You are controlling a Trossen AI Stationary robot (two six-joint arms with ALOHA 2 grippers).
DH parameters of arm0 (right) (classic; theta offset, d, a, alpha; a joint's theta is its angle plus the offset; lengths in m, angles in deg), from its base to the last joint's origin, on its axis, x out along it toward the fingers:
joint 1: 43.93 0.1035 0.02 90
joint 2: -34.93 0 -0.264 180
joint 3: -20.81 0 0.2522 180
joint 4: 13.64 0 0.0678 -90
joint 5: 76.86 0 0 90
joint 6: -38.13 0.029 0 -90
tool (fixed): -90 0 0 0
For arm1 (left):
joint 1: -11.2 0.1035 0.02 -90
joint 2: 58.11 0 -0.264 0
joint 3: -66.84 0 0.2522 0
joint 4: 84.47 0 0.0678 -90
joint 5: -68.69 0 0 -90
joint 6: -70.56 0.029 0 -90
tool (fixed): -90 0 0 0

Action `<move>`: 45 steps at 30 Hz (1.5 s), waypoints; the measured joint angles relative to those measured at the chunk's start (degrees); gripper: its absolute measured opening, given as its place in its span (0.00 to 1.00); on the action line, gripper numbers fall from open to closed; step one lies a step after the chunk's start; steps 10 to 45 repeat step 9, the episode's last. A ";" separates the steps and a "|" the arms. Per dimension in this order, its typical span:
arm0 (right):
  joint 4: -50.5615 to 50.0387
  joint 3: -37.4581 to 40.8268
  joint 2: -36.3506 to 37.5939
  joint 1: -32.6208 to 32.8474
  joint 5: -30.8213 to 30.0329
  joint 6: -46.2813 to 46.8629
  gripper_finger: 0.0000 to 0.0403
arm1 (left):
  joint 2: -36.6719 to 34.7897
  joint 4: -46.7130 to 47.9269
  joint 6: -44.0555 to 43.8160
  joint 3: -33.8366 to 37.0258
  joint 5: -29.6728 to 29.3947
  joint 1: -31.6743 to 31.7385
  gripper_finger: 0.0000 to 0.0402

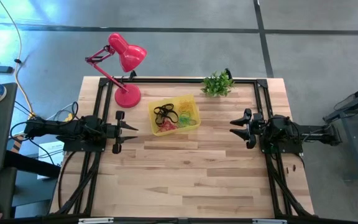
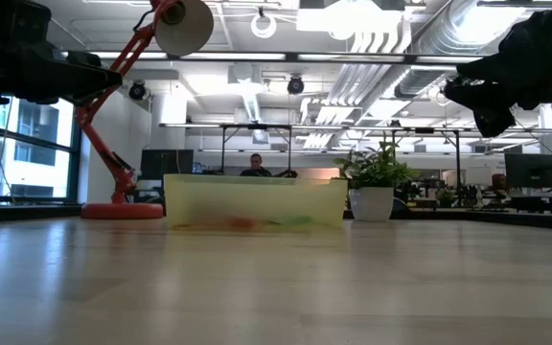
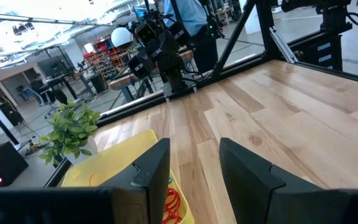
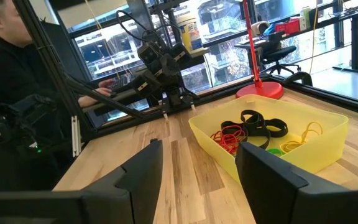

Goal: Pick and place rubber bands into bin
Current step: Return to Home Position

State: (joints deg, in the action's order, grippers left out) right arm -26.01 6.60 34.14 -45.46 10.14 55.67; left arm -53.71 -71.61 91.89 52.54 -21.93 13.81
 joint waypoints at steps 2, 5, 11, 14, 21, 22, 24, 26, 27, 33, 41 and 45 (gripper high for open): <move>0.00 0.00 0.01 0.00 0.00 0.00 0.48 | -0.02 0.00 0.01 0.00 0.00 0.00 0.32; 0.00 0.00 0.00 0.01 0.01 0.00 0.49 | 0.00 0.00 0.01 0.00 0.00 0.00 0.32; -0.01 0.00 0.00 0.02 0.00 0.00 0.49 | -0.01 -0.01 0.00 0.00 0.00 0.00 0.32; -0.01 0.00 0.00 0.02 0.00 0.00 0.49 | -0.01 -0.01 0.00 0.00 0.00 0.00 0.32; -0.01 0.00 0.00 0.02 0.00 0.00 0.49 | -0.01 -0.01 0.00 0.00 0.00 0.00 0.32; -0.01 0.00 0.00 0.02 0.00 0.00 0.49 | -0.01 -0.01 0.00 0.00 0.00 0.00 0.32; -0.01 0.00 0.00 0.02 0.00 0.00 0.49 | -0.01 -0.01 0.00 0.00 0.00 0.00 0.32; -0.01 0.00 0.00 0.02 0.00 0.00 0.49 | -0.01 -0.01 0.00 0.00 0.00 0.00 0.32; -0.01 0.00 0.00 0.02 0.00 0.00 0.49 | -0.01 -0.01 0.00 0.00 0.00 0.00 0.32; -0.01 0.00 0.00 0.02 0.00 0.00 0.49 | -0.01 -0.01 0.00 0.00 0.00 0.00 0.32; -0.01 0.00 0.00 0.02 0.00 0.00 0.49 | -0.01 -0.01 0.00 0.00 0.00 0.00 0.32; -0.01 0.00 0.00 0.02 0.00 0.00 0.49 | -0.01 -0.01 0.00 0.00 0.00 0.00 0.32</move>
